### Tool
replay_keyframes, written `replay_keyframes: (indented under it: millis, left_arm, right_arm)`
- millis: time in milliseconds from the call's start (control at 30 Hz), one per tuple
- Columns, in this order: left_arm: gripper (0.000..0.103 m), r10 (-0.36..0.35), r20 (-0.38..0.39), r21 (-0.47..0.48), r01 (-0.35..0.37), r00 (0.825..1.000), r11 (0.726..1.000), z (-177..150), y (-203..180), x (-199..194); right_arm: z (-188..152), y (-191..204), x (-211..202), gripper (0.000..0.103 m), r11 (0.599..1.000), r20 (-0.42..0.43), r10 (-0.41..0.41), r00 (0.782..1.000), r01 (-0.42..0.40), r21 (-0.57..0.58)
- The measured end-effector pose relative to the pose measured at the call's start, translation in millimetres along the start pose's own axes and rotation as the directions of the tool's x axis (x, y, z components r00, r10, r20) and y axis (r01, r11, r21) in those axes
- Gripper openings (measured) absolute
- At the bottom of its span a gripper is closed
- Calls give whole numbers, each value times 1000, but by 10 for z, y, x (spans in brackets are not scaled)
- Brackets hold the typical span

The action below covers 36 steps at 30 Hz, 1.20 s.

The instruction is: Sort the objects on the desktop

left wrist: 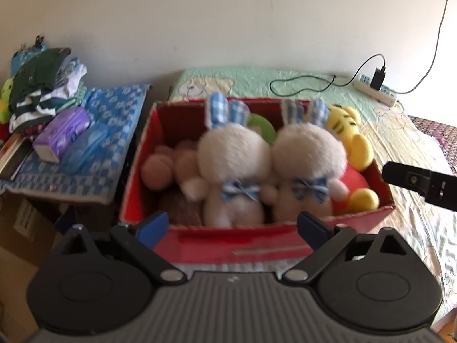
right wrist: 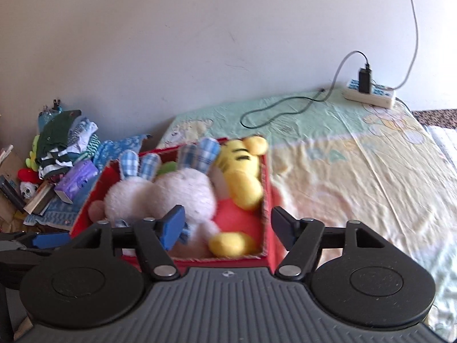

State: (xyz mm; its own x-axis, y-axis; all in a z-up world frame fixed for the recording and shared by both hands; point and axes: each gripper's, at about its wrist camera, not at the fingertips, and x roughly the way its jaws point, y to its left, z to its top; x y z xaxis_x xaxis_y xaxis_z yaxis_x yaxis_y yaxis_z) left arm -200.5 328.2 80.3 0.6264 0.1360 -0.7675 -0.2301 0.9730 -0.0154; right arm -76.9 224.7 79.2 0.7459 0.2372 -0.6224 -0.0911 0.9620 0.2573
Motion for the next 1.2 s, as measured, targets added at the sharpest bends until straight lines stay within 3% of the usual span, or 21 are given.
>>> replay_keyframes:
  millis: [200,267,367,633,933,1200]
  left_arm:
    - [97,84,-58,36,-82,995,996,-210,-560,11]
    - [97,68,-81,34,-66,994,997,-277,-715,14]
    - [97,28,-131,0,-28,991,1000,-384,-900,51]
    - [97,91,-203,-5,-94,975,996,-672,-1264,125]
    - [97,117,-263,-48,-134,958,990,-883,-1265,190]
    - [97,132,-269,-9,-140,954,990,-809,-986,181]
  right_arm:
    - [-132,-303,-158,89,990,-63,-137,989,135,-25]
    - [-185,-392,-198,92,985,-80,-171,982,169,-40]
    - [-256,-533,-221,93,977,-116,-210,971,204,-61]
    - [-495,-887,-227,93,974,-223,-226,948,218,-59]
    - [-691,-983,-188,93,975,-282,-223,933,214,-64]
    - [-696,-696,-110,93,976,-282,-217,935,209,-57]
